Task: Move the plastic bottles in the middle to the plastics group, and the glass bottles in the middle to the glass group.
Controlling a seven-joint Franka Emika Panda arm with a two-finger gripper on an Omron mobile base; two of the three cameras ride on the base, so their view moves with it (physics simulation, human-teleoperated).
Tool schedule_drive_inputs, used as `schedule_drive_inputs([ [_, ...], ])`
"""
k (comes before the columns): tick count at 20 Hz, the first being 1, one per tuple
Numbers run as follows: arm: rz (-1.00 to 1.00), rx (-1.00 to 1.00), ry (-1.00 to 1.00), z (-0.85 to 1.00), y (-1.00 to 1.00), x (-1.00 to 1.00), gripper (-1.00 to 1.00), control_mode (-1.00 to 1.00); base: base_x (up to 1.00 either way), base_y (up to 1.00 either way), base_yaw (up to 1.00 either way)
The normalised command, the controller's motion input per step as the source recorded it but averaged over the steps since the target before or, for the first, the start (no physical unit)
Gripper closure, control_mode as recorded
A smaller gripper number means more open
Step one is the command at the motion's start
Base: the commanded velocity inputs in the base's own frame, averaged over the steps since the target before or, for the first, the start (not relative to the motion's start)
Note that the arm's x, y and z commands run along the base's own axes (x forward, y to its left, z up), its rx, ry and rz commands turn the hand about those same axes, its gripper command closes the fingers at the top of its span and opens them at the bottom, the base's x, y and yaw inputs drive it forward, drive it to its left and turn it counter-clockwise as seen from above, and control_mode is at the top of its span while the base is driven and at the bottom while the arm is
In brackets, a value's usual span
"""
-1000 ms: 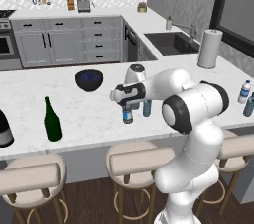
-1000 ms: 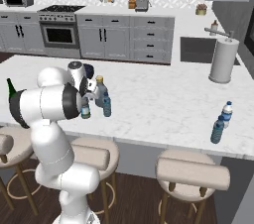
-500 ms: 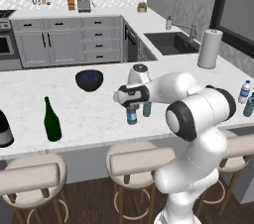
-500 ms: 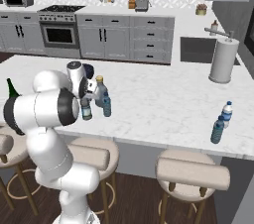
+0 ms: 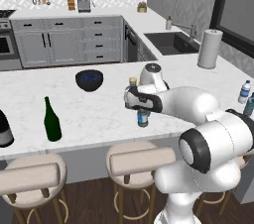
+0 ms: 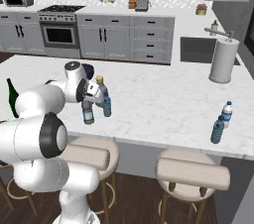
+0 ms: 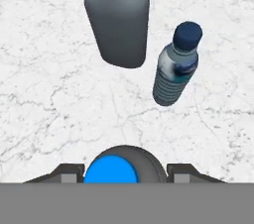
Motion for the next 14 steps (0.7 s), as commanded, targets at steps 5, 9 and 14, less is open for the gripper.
schedule_drive_inputs([
  [5,-0.07,0.00,0.00,0.33,-0.74,-0.41,1.00,-1.00,0.00,0.00,0.00],
  [9,-0.05,0.00,0.00,0.18,-0.94,-0.27,1.00,-1.00,0.00,0.00,0.00],
  [14,-0.03,0.00,0.03,0.11,-0.99,-0.12,1.00,-1.00,0.00,0.00,0.00],
])
